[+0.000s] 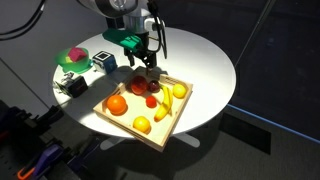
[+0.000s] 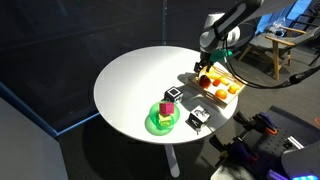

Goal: Remove the red apple from the wooden tray and put in on the table between the wooden tray and the green bowl

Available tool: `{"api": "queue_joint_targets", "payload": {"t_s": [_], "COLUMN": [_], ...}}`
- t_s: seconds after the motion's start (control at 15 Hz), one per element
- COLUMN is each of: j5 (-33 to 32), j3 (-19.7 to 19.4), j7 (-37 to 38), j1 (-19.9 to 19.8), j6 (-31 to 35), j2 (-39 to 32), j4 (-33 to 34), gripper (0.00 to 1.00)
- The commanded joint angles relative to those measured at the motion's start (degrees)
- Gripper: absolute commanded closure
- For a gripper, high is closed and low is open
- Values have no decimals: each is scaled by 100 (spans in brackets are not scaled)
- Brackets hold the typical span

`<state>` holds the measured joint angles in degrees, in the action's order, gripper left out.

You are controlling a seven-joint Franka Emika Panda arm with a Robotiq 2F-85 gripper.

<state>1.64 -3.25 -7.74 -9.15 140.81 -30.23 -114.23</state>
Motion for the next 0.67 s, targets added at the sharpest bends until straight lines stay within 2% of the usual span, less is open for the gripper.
{"api": "queue_joint_targets", "payload": {"t_s": [0.0,0.6], "j5": [-43,-61], "j3": [-69,-101], "j7": [143,119], "j1": [45,40], "j6": [-94,-101], "j2": [84,156], "j4": [-54,-225], "gripper": [0,0]}}
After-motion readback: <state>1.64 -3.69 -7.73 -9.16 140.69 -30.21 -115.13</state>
